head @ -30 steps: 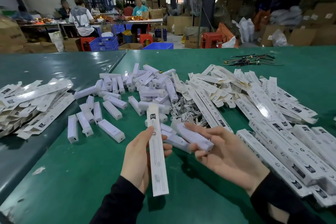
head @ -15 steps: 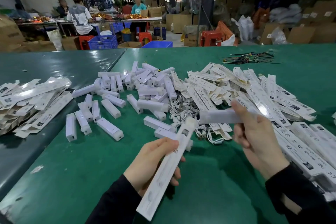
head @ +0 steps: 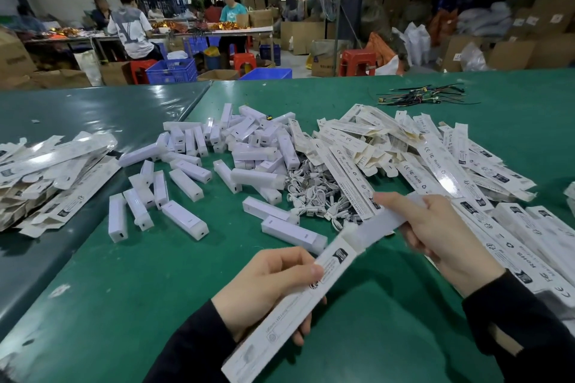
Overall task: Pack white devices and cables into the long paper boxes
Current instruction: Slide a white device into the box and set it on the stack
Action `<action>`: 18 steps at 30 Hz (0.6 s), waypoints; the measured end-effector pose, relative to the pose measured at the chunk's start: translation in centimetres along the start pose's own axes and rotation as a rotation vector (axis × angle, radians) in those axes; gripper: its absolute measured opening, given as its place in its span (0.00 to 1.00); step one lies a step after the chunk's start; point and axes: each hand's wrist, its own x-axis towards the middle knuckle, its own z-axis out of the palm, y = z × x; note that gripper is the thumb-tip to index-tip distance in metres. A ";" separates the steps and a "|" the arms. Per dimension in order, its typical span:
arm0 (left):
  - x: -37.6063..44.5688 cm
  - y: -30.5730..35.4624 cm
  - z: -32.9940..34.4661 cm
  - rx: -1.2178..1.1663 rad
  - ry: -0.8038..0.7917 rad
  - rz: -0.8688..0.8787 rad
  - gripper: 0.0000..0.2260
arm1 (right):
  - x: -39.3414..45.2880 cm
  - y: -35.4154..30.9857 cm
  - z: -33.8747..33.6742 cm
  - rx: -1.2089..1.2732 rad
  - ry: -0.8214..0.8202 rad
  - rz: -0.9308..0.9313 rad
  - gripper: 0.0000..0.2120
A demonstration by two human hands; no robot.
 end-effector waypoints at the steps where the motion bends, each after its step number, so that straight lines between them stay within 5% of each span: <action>1: 0.0 -0.1 0.1 0.006 -0.029 -0.016 0.08 | 0.0 -0.1 0.0 -0.035 -0.041 0.010 0.18; 8: 0.1 -0.1 0.4 -0.033 -0.004 0.004 0.06 | -1.0 0.3 2.1 -0.082 -0.246 0.010 0.23; 10: 0.3 -0.2 0.6 -0.032 0.055 0.030 0.06 | -1.3 1.1 3.6 -0.008 -0.168 -0.039 0.21; 14: 0.4 -0.4 0.8 -0.033 0.106 0.060 0.05 | -1.4 2.3 4.7 0.018 0.084 -0.356 0.16; 18: 0.5 -0.6 1.2 -0.022 0.093 0.060 0.06 | -1.6 3.1 4.9 -0.271 0.094 -0.687 0.33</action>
